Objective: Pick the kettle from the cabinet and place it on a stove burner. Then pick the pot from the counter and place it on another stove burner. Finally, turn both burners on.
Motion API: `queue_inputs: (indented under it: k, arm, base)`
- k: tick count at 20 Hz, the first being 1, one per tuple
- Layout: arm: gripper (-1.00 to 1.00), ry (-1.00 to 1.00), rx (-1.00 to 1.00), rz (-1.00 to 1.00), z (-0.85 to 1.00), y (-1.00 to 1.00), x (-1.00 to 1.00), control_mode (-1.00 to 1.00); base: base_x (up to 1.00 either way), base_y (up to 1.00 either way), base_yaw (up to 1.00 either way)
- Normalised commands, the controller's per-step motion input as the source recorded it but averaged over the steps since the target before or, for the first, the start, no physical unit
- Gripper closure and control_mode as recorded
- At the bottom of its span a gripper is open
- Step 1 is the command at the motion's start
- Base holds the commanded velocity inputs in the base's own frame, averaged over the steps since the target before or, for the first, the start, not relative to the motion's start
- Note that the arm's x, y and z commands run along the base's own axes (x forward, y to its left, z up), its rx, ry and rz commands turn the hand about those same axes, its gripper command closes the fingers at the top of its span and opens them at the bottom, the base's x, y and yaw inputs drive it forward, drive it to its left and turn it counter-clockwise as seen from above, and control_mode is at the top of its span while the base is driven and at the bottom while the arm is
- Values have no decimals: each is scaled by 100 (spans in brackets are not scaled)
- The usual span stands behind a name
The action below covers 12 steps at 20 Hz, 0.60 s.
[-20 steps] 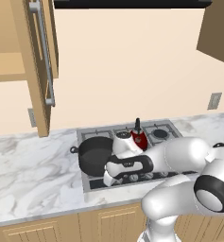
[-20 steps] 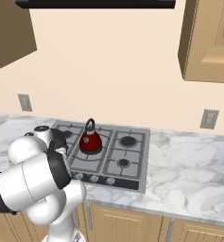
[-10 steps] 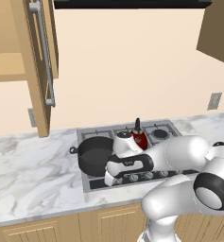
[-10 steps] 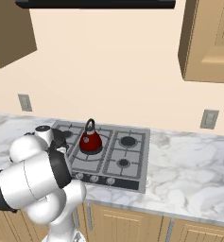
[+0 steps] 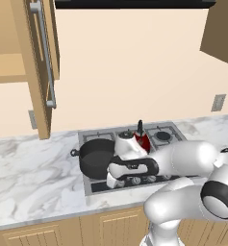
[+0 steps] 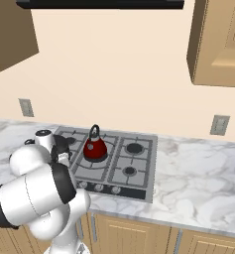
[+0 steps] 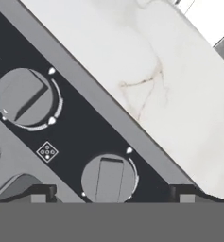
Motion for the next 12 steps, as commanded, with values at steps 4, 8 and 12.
queue_inputs:
  k: [4,8,12]
  arm:
    - [-100,-1,0,0,31,-1,-3,-100]
    - [-100,0,0,0,29,-1,-9,-100]
    - [-100,0,0,0,32,-1,-15,-100]
  base:
    - [0,0,0]
    - [0,0,0]
    - [0,0,0]
